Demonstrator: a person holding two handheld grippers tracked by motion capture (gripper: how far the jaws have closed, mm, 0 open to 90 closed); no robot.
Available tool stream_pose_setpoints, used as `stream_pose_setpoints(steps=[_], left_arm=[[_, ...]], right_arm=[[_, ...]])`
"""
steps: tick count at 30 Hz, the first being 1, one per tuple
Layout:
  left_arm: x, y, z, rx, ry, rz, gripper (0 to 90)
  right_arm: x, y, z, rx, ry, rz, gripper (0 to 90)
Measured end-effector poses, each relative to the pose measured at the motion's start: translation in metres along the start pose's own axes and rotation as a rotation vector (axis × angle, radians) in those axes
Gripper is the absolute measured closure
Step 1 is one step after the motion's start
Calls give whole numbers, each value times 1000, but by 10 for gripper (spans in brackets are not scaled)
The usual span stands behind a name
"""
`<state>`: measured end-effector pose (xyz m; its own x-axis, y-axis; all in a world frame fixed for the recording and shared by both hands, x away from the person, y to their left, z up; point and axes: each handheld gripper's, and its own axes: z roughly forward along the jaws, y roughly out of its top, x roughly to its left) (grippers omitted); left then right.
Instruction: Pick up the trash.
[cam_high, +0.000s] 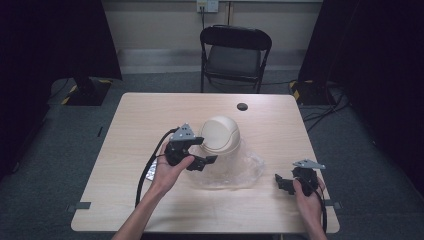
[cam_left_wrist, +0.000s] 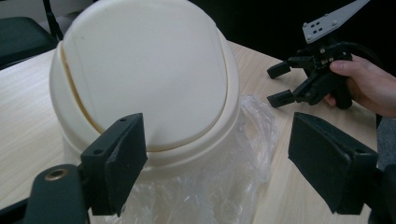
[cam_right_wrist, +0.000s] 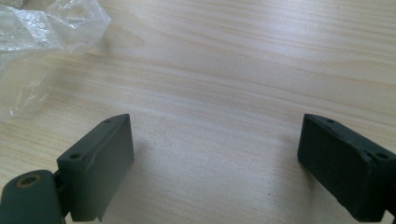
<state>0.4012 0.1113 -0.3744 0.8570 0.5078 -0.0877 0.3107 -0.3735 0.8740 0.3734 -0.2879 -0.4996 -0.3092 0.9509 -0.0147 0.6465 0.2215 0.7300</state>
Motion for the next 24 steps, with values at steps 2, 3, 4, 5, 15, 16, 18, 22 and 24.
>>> stream_pose_setpoints(steps=[2,3,4,5,15,16,18,22,24], left_arm=[[1,1,5,18,4,11,189],[2,1,7,22,1,11,183],[2,2,10,23,-6,13,182],[2,2,13,21,-9,6,182],[2,4,34,41,-3,19,176],[3,4,37,45,-2,17,176],[4,6,41,60,4,23,170],[6,8,50,77,13,25,169],[7,9,52,74,20,25,177]], right_arm=[[0,0,0,0,0,0,97],[0,0,0,0,0,0,97],[0,0,0,0,0,0,97],[0,0,0,0,0,1,97],[0,0,0,0,0,1,97],[0,0,0,0,0,0,97],[0,0,0,0,0,0,97],[0,0,0,0,0,0,97],[0,0,0,0,0,0,97]])
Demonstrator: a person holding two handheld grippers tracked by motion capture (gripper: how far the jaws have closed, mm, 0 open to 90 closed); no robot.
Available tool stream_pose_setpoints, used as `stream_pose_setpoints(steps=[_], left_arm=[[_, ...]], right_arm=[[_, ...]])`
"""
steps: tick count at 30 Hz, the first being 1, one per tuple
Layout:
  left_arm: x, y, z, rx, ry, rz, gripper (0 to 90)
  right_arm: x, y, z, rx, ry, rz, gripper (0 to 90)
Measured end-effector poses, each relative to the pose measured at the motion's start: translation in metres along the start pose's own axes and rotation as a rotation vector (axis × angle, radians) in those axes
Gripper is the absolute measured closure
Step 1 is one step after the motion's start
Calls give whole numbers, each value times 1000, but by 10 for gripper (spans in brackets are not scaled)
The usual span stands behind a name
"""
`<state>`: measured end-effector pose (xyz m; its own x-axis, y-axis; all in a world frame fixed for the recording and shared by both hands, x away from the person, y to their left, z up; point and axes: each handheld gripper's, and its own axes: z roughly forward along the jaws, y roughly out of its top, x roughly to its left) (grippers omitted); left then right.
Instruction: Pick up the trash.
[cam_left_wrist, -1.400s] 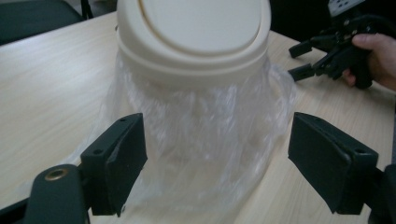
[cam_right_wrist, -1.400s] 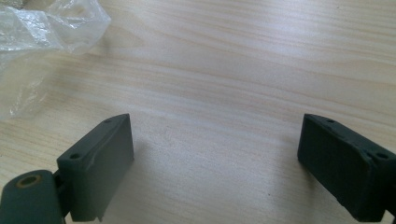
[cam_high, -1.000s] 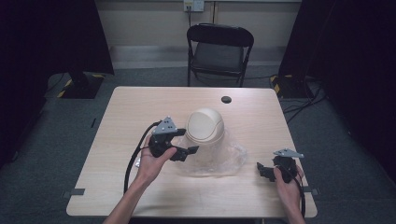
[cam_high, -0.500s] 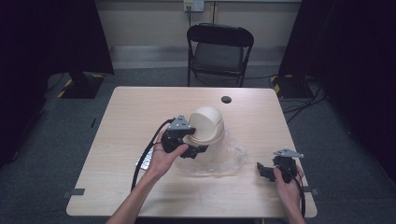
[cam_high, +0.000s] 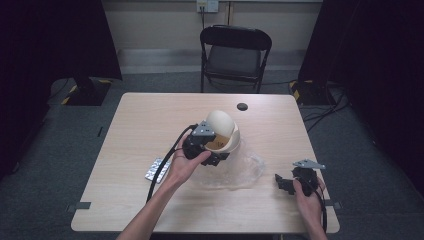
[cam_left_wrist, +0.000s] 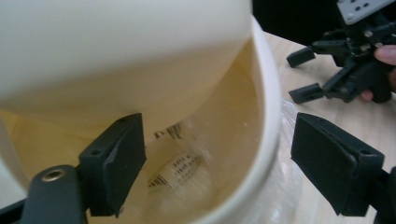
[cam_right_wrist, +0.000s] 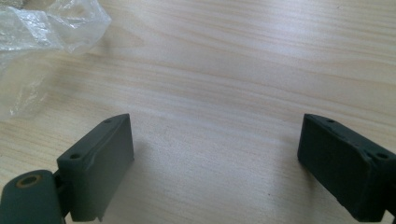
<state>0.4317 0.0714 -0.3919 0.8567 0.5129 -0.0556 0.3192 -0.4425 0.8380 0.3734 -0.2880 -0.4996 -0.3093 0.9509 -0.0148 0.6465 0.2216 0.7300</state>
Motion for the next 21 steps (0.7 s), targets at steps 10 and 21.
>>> stream_pose_setpoints(steps=[10,21], left_arm=[[3,0,-11,-42,9,-9,185],[9,-20,-73,-128,58,-35,189]], right_arm=[[0,0,0,0,0,0,97],[0,0,0,0,0,0,97]])
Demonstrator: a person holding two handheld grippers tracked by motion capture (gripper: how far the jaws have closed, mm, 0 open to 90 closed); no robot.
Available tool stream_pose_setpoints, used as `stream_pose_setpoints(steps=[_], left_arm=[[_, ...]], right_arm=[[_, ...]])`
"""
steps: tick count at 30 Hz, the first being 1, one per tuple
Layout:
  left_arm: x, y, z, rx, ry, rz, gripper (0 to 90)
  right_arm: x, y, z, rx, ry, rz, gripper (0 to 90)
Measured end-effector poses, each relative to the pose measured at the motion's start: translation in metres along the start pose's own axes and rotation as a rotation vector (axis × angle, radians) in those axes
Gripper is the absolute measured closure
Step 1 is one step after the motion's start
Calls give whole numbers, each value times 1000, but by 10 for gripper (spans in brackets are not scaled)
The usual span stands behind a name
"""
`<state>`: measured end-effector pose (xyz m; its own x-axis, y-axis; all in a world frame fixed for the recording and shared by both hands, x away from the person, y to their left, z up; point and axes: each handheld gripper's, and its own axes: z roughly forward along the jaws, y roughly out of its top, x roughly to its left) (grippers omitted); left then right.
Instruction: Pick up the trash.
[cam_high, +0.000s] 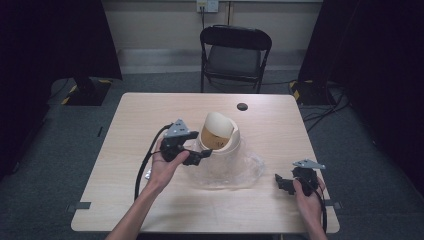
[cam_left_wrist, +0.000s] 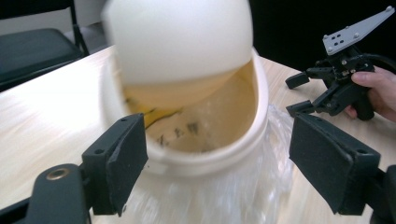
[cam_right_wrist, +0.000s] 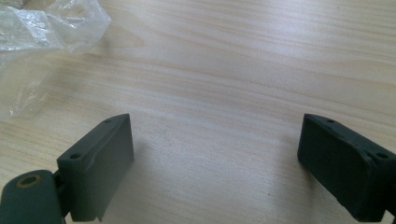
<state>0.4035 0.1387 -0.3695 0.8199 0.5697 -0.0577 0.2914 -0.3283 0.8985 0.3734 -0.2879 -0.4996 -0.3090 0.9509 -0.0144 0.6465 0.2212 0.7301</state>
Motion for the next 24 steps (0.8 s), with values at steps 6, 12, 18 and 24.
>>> stream_pose_setpoints(steps=[6,12,18,24], left_arm=[[16,-26,-32,17,81,-48,190],[27,-72,-62,68,167,-131,195],[40,-113,-73,104,181,-198,173],[51,-144,-72,164,232,-260,183]], right_arm=[[0,0,0,0,0,0,98],[0,0,0,0,0,0,97],[0,0,0,0,0,0,97],[0,0,0,0,0,2,97]])
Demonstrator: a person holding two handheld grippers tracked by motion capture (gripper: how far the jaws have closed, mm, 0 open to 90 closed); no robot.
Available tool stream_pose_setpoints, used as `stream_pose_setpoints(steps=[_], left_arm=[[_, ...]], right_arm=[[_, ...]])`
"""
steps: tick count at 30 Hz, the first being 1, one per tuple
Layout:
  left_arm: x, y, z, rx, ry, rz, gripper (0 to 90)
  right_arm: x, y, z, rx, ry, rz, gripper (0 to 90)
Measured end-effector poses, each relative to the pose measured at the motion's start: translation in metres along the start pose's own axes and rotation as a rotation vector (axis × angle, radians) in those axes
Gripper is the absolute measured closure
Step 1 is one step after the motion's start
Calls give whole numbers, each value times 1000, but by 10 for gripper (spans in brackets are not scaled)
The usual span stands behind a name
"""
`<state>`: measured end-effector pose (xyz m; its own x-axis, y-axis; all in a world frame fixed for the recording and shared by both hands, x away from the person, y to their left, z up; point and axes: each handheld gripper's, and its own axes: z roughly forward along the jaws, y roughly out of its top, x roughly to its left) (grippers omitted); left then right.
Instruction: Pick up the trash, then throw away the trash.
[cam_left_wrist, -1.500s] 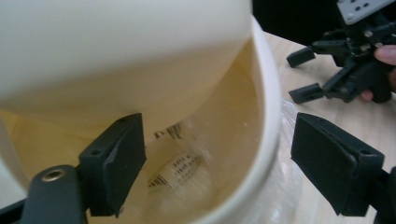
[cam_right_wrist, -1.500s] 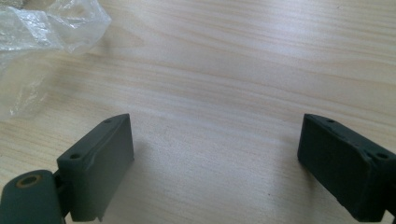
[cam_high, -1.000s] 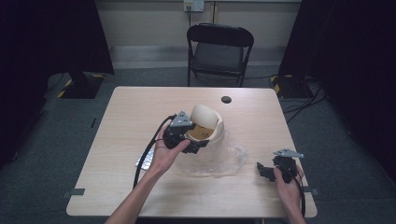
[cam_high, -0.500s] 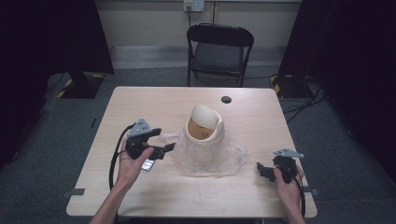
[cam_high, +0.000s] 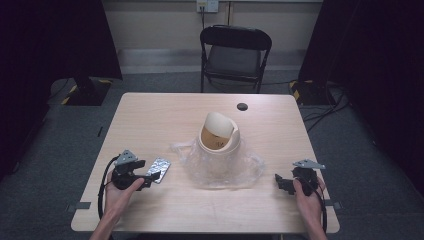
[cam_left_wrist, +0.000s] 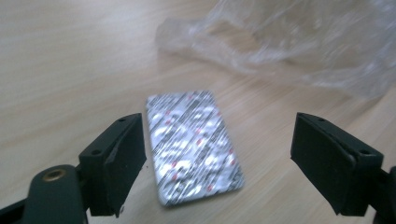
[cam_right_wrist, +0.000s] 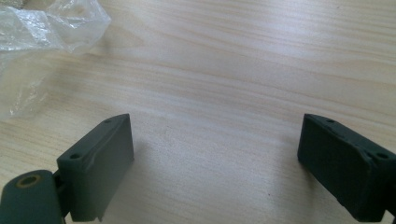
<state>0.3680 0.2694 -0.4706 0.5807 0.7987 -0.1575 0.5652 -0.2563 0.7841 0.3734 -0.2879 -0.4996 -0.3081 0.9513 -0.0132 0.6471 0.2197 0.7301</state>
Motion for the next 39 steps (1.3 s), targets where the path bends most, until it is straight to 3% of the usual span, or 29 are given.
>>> stream_pose_setpoints(steps=[11,14,17,19,21,23,26,28,33,37,39], left_arm=[[5,-8,25,63,19,-10,176],[3,-7,30,61,37,-21,273],[-2,-7,34,88,77,40,244],[-3,-7,36,80,87,45,244],[-5,-8,38,85,116,97,247],[-6,-9,39,79,126,99,252],[-6,-9,38,77,117,101,262],[-3,-9,36,68,109,106,339],[-1,-9,35,75,101,124,341],[2,-9,32,71,98,111,342],[5,-9,29,48,89,84,342]], right_arm=[[0,0,0,0,0,-1,97],[0,0,0,0,0,-2,97],[0,0,0,0,-1,-1,97],[0,0,0,0,0,-2,97],[0,0,0,0,0,-2,97],[0,0,0,0,0,-2,97],[0,0,0,0,0,-2,97],[0,0,0,0,0,-2,97],[0,0,0,0,0,-2,97],[0,0,0,0,0,-2,97],[0,0,0,0,0,-2,97]])
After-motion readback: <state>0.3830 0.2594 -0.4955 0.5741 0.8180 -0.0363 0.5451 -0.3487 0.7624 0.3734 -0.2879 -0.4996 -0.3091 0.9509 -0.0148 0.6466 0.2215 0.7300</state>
